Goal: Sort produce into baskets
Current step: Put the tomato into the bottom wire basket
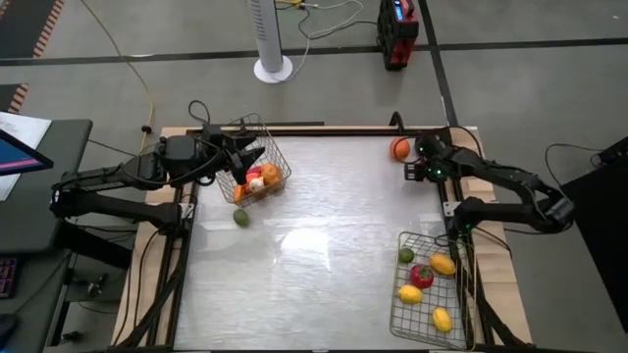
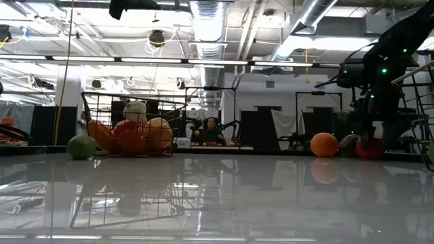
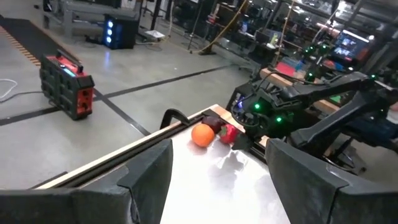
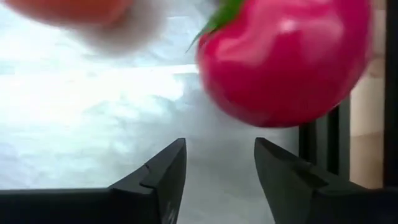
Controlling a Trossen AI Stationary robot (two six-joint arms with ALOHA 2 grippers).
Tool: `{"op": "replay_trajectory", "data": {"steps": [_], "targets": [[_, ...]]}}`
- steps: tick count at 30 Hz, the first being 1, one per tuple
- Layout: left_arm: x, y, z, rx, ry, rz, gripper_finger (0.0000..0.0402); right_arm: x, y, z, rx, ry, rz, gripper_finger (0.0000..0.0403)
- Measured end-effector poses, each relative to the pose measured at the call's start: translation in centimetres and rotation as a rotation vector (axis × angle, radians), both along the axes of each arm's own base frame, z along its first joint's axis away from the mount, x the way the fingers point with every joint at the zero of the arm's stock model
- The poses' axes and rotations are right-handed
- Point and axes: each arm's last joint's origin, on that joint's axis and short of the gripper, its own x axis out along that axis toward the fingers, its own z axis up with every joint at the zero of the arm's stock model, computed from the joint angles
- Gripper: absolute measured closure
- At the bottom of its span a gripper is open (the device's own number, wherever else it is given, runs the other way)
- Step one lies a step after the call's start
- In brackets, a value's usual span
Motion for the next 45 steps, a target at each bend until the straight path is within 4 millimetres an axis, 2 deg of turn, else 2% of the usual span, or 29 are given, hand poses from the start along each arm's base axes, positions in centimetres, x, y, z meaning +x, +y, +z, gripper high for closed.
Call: {"op": "replay_trajectory", "data": {"steps": [7, 11, 18, 26, 30, 38, 45], "targets": [[0.1, -0.1, 0.0, -0.006, 0.000, -0.039, 0.0157, 1.5, 0.8, 0.9, 0.004, 0.001, 0.097, 0.0213], [0.1, -0.1, 0.0, -0.012, 0.000, -0.053, 0.0157, 1.6, 1.5, 1.3, 0.063, 0.044, 0.169, 0.0201], [0.1, -0.2, -0.1, -0.019, 0.000, -0.056, 0.0157, 0.5, 1.9, 1.9, 0.105, 0.148, 0.088, 0.0123], [0.1, -0.2, -0.1, -0.035, -0.006, -0.061, 0.0157, 0.0, 1.8, 3.9, -0.101, 0.015, -0.054, 0.0026], [0.1, -0.2, -0.1, -0.043, -0.009, -0.069, 0.0157, -0.5, 1.8, 4.4, -0.170, 0.035, -0.100, 0.0006], [0.1, -0.2, -0.1, -0.036, -0.006, -0.070, 0.0157, -0.5, 0.1, 3.4, -0.247, 0.043, -0.147, 0.0004], [0.1, -0.2, -0.1, -0.037, -0.007, -0.070, 0.0157, 0.1, -1.5, 1.5, -0.182, 0.101, -0.136, 0.0009]]}}
